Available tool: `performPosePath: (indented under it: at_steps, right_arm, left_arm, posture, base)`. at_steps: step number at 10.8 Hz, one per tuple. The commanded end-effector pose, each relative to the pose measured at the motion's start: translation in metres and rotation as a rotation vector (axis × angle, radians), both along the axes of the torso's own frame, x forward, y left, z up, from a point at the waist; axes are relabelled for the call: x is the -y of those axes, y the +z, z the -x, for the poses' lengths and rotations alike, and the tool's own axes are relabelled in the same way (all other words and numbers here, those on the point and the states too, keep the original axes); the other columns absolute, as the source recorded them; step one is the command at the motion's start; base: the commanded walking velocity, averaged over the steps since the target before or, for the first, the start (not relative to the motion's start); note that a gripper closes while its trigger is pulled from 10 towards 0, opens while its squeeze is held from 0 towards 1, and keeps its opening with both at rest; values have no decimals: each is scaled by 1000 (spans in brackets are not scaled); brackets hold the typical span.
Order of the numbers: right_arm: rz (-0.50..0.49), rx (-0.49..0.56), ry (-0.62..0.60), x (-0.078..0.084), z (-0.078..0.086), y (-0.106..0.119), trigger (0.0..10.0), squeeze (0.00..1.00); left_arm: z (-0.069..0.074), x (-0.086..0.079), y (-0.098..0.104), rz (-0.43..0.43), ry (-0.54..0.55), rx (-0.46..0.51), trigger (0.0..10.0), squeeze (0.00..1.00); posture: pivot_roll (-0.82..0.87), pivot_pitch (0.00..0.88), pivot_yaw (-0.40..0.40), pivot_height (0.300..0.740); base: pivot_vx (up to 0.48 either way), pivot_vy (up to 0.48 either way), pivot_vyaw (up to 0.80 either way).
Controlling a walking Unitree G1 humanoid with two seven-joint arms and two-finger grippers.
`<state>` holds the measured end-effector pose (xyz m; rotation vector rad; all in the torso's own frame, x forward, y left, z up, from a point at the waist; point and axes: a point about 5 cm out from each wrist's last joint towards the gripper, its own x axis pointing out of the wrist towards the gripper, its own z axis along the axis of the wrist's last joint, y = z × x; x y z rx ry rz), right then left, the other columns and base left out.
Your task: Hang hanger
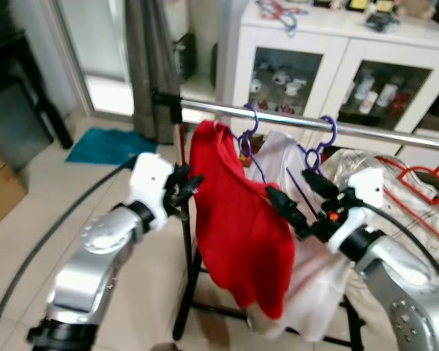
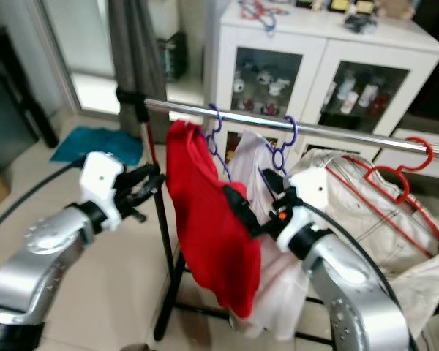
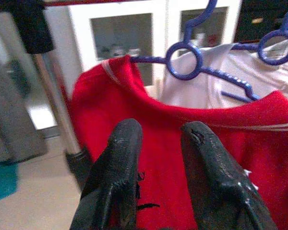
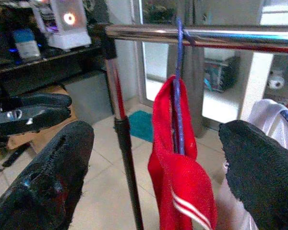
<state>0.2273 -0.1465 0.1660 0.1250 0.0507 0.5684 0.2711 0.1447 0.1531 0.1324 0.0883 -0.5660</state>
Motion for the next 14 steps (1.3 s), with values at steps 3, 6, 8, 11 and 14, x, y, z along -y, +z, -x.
performPosePath:
  at_steps: [3,6,8,11,14]
  right_arm:
    - [48,-15,-74,6,-10,1,10000,1000]
    - [96,-25,-271,16,-47,5,10000,1000]
    - [164,-41,-348,33,-63,8,10000,1000]
    - [226,-147,-333,47,-66,7,10000,522]
    - [146,-206,-315,52,-79,7,8902,0]
  left_arm:
    - [-2,4,0,-5,-7,-5,10000,0]
    - [-7,11,-4,-49,-45,-30,10000,0]
    - [-15,14,-4,-77,-46,-36,10000,0]
    - [-7,22,-4,-60,-203,-80,10000,0]
    - [6,31,4,-5,-443,-125,10000,0]
  posture:
    - [96,0,-17,740]
    - [102,0,-23,740]
    - [110,0,-40,740]
    - [103,0,-39,740]
    - [87,0,-29,740]
  base:
    - [0,0,0]
    - [0,0,0]
    - [0,0,0]
    - [0,0,0]
    - [0,0,0]
